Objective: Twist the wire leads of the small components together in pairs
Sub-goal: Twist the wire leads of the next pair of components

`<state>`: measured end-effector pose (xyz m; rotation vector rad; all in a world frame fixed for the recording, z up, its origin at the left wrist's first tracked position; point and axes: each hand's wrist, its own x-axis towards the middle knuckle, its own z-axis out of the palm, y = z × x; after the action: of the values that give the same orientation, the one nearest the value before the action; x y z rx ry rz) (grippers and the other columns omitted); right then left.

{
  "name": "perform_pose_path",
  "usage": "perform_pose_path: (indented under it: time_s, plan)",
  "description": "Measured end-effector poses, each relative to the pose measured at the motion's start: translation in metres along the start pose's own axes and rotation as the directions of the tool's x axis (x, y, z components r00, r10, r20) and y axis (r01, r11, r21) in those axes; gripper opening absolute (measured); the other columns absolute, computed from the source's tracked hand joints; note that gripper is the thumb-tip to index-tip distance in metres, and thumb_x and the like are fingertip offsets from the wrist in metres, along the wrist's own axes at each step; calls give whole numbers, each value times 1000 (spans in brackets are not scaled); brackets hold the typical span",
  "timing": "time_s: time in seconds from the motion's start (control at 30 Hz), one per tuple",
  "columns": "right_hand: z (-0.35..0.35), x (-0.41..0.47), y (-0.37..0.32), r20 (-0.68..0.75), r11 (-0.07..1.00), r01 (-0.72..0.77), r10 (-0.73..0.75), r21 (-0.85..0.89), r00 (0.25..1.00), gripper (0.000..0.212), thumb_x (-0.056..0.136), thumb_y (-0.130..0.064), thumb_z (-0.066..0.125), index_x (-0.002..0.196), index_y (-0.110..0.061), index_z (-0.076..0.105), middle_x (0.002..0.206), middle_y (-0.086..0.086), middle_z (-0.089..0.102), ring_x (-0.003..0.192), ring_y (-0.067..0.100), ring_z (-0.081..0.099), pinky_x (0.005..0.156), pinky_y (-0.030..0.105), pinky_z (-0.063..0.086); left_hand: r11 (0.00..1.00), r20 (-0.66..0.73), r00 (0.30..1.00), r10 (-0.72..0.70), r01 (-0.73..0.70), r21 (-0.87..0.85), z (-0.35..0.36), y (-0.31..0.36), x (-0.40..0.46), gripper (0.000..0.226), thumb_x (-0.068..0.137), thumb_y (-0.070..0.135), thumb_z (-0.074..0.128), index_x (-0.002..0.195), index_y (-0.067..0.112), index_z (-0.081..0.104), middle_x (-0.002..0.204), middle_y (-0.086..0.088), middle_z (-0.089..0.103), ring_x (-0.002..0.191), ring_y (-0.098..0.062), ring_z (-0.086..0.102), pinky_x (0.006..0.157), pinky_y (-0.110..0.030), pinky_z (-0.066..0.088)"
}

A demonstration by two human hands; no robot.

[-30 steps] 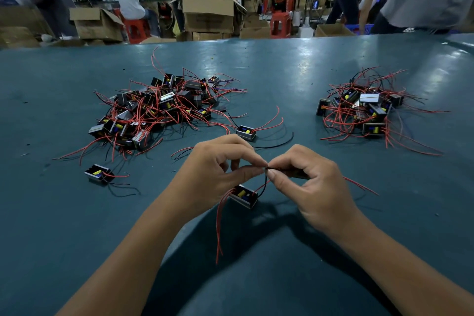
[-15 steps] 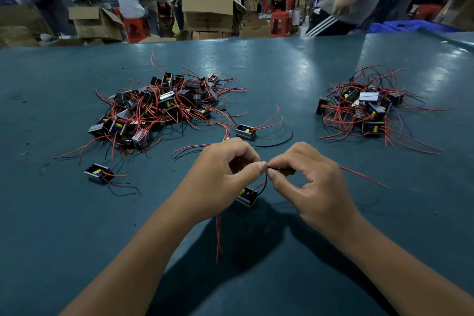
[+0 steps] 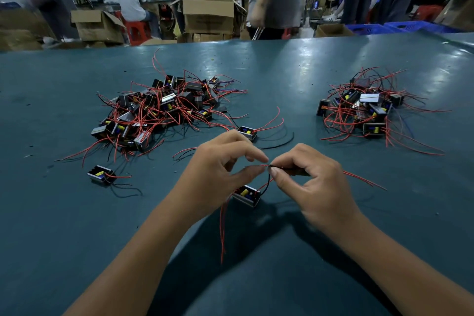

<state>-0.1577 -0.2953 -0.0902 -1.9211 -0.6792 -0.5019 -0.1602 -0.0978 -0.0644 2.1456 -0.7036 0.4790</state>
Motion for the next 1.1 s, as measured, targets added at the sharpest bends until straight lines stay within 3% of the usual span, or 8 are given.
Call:
perform_pose_path:
  time_s: [0.07,0.23,0.53,0.67,0.8,0.87,1.0,1.1]
  plan:
    - [0,0,0,16,1000,-9,8,24,1000,3,85,-13,69,83,-16,71,77,-5,60,76,12,61,71,15,45,997,-18,998,54,-53,54,0,-2,1,10,84,22,79,93,18,78,88,7,59,62,-15,46,57,-24,38]
    - [0,0,0,50,997,-11,8,74,999,4,85,-15,70,84,-19,71,77,-8,60,75,12,61,70,16,46,983,-45,990,134,-127,134,-1,-5,1,13,82,26,78,91,16,79,90,7,58,82,0,53,72,-13,37]
    - [0,-1,-3,75,993,-30,21,116,997,3,85,-14,70,84,-16,71,77,-4,61,74,14,61,69,25,50,975,9,986,167,-167,144,-6,-2,2,12,84,26,76,88,15,78,90,5,60,82,2,52,73,-12,36]
    - [-1,-1,-5,57,999,48,-48,13,997,3,85,-13,70,82,-13,71,75,-4,58,73,14,57,68,26,45,981,29,990,136,-138,135,-5,1,1,17,87,29,71,86,13,76,86,1,59,77,-2,51,69,-15,36]
    - [0,-1,-7,11,981,151,-151,-119,989,5,85,-10,69,81,-8,71,74,-5,55,72,18,54,68,32,45,998,59,998,31,-34,49,-2,8,0,12,92,23,69,85,13,71,79,7,53,71,-5,48,66,-16,35]
    - [0,-1,-7,-23,969,181,-187,-169,982,5,84,-8,68,80,-7,71,73,-3,56,71,20,54,67,35,46,994,71,993,-94,98,-51,2,12,-2,13,94,21,69,82,15,68,73,10,51,65,-6,46,62,-18,34]
    - [2,-2,-7,-48,952,200,-217,-230,975,6,84,-7,68,79,-6,70,72,-1,55,70,20,52,65,32,44,866,109,915,-388,402,-296,10,18,-1,19,93,16,68,78,6,66,62,-2,44,59,-14,34,54,-25,26]
    - [5,-3,-6,-44,943,208,-226,-261,973,5,85,-7,68,80,-6,71,73,-1,54,70,19,51,66,28,42,751,159,840,-520,537,-384,12,21,-1,22,94,14,66,73,7,65,52,10,49,48,-6,38,49,-14,30]
